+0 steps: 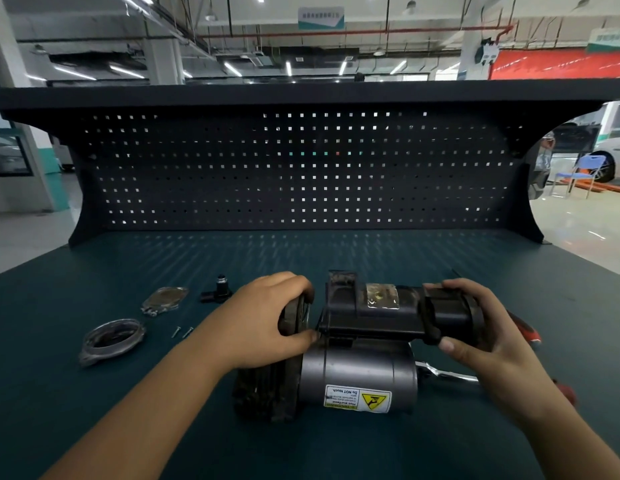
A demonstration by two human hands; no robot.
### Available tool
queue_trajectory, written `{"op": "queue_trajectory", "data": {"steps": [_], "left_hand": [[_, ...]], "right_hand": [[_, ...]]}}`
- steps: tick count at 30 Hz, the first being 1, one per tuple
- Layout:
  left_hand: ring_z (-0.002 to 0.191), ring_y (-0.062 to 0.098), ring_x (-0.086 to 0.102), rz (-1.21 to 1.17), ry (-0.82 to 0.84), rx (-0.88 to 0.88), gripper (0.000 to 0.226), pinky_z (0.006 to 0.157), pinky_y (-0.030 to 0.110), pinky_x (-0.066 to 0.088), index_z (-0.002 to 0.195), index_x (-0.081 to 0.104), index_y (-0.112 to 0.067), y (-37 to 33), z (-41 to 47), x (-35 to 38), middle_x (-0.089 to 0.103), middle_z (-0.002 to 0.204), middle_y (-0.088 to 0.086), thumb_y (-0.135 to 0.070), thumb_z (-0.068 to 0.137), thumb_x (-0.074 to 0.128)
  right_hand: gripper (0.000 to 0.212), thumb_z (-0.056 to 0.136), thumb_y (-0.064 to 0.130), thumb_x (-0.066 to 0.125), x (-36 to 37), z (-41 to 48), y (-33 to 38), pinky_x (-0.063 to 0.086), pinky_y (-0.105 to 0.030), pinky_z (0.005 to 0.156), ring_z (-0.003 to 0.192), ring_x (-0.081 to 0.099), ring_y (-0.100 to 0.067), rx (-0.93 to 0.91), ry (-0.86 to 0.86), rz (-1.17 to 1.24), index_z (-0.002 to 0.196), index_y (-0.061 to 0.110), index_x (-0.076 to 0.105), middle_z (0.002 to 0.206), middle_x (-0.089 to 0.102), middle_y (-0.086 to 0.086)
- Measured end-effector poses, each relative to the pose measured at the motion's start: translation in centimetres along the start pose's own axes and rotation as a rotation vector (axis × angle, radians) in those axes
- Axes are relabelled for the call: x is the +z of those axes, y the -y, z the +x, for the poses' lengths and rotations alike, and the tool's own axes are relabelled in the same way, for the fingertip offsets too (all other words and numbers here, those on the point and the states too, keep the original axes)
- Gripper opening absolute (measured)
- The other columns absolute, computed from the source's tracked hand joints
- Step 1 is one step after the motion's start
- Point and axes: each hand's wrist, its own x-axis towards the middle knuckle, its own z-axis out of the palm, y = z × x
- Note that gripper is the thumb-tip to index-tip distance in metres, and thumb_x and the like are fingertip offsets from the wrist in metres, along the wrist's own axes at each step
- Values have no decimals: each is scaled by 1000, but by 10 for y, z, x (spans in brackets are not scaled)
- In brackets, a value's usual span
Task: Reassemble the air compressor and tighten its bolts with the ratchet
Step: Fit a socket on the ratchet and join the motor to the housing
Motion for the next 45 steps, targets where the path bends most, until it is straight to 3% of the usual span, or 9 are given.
{"op": "queue_trajectory", "data": {"steps": [7, 11, 16, 21, 28, 31, 34, 42, 45], "left_hand": [[90, 1, 53, 28, 146, -49, 40, 78, 29, 49, 107, 37, -46, -1, 0, -10, 47, 102, -21, -49, 75, 61], [86, 2, 54, -2, 124, -54, 38, 76, 30, 50, 105, 39, -45, -1, 0, -8, 48, 101, -20, -48, 75, 62], [85, 1, 55, -53, 137, -60, 38, 76, 30, 50, 103, 40, -47, -1, 0, -8, 48, 101, -22, -48, 72, 62], [89, 0, 54, -102, 161, -67, 36, 76, 27, 50, 100, 40, -47, -1, 0, -10, 49, 100, -22, -45, 71, 61], [84, -5, 52, -113, 224, -113, 61, 66, 19, 45, 113, 19, -48, -1, -5, -11, 45, 106, -24, -37, 76, 66], [96, -3, 53, -192, 253, -144, 82, 77, 14, 46, 128, 7, -52, 4, -7, -12, 38, 123, -26, -35, 77, 69], [113, -6, 37, -139, 238, -119, 85, 92, 13, 34, 134, 16, -46, 5, -9, -10, 29, 120, -36, -51, 71, 72], [112, -7, 36, -191, 134, -112, 66, 90, 11, 31, 122, 29, -47, 2, -11, -3, 30, 116, -42, -50, 72, 72], [116, -11, 30, -189, 110, -107, 71, 97, 13, 28, 131, 28, -46, 4, -13, 0, 26, 118, -47, -51, 74, 70]], "right_hand": [[66, 69, 1, 74, -2, -5, -7, 48, -21, 93, 122, 56, -15, 9, 73, 23, 121, 37, 53, 137, 54, 10], [68, 65, 2, 72, 7, -8, -8, 39, -12, 100, 128, 48, -4, -30, 29, -177, 124, 27, 48, 139, 51, 15], [76, 69, -19, 71, 17, -8, -10, 33, -9, 103, 133, 39, 2, -34, 84, -268, 126, 23, 43, 144, 44, 17], [67, 82, 18, 73, 25, -6, -4, 35, -5, 96, 127, 44, 5, 10, 90, -246, 138, 31, 40, 135, 47, 26], [69, 74, 23, 67, 30, -3, -1, 35, -1, 90, 122, 46, 11, 39, 71, -236, 135, 39, 39, 130, 49, 33], [69, 74, 25, 68, 34, -1, 0, 36, -2, 90, 122, 46, 10, 31, 83, -243, 134, 45, 39, 132, 48, 31], [68, 73, 30, 68, 37, 0, 2, 38, -5, 93, 126, 44, 7, 26, 84, -230, 132, 49, 40, 136, 46, 28], [70, 72, 27, 69, 41, 1, 2, 35, -4, 95, 128, 42, 5, -19, 75, -253, 134, 40, 38, 136, 47, 27], [73, 73, 25, 68, 42, 8, 4, 35, -4, 95, 128, 43, 6, -17, 69, -245, 137, 37, 35, 135, 47, 30]]}}
